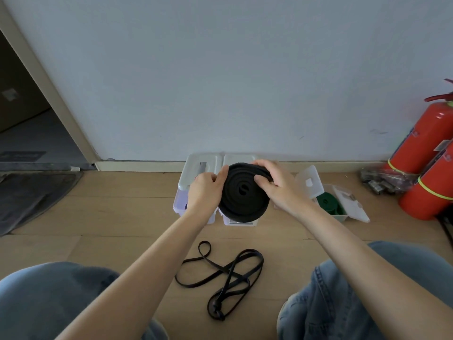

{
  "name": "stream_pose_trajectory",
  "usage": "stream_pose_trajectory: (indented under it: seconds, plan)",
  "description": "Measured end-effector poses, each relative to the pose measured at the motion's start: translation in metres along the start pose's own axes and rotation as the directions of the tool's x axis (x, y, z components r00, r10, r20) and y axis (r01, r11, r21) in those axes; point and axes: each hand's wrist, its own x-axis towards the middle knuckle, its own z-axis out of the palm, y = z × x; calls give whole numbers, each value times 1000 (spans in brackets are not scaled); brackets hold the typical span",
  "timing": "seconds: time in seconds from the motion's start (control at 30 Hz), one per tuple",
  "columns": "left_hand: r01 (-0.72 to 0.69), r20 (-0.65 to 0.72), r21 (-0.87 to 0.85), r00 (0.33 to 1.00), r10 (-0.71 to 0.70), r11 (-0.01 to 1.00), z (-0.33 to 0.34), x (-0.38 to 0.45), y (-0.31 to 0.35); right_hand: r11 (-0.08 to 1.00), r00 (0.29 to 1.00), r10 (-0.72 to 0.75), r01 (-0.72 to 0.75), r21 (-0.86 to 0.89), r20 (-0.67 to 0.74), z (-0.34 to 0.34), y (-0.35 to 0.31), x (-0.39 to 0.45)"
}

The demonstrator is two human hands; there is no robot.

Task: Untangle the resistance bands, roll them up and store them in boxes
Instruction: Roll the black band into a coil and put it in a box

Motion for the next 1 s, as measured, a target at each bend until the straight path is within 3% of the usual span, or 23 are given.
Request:
stream_pose_trajectory:
  seconds: [0.1,0.17,0.23,0.3,0.33,0.4,0.47,0.5,0.57,0.63,0.8,0.87,0.93,1.0]
  plan:
    - [-101,-87,133,990,113,986,2,11,2,997,999,21,-23,70,37,2,9,4]
    - [-126,-47,145,990,134,981,5,22,-3,997,999,38,-39,69,26,3,14,8]
    - [15,219,-96,976,7,995,12,30,-10,995,997,79,-79,59,-3,2,20,13]
    - [258,496,-311,865,-75,915,21,34,-20,991,993,113,-112,70,-22,3,29,17]
    - [312,531,-352,843,-86,883,26,38,-27,988,991,133,-130,86,-34,7,36,18]
    - [383,486,-422,861,-151,822,36,49,-42,977,983,179,-174,119,-30,20,48,19]
    - [455,423,-462,868,-261,762,45,64,-60,973,976,206,-211,88,66,39,64,21]
    - [462,383,-443,872,-304,768,51,72,-70,975,966,223,-224,-12,131,49,76,24]
    - [463,321,-359,877,-358,811,65,86,-89,912,941,265,-173,-371,213,69,98,36]
    - [464,292,-314,877,-381,828,81,98,-108,816,946,253,-95,-570,204,89,119,50]
    - [543,384,-237,814,-436,806,113,134,-143,863,940,283,-162,-479,193,120,170,81]
    - [490,378,-163,833,-405,856,120,150,-155,880,930,324,-228,-416,174,122,189,91]
    - [239,261,82,932,-252,968,125,165,-170,871,909,377,-281,-403,180,119,207,103]
    - [-68,234,285,972,-1,956,128,176,-188,852,889,398,-267,-451,226,117,222,114]
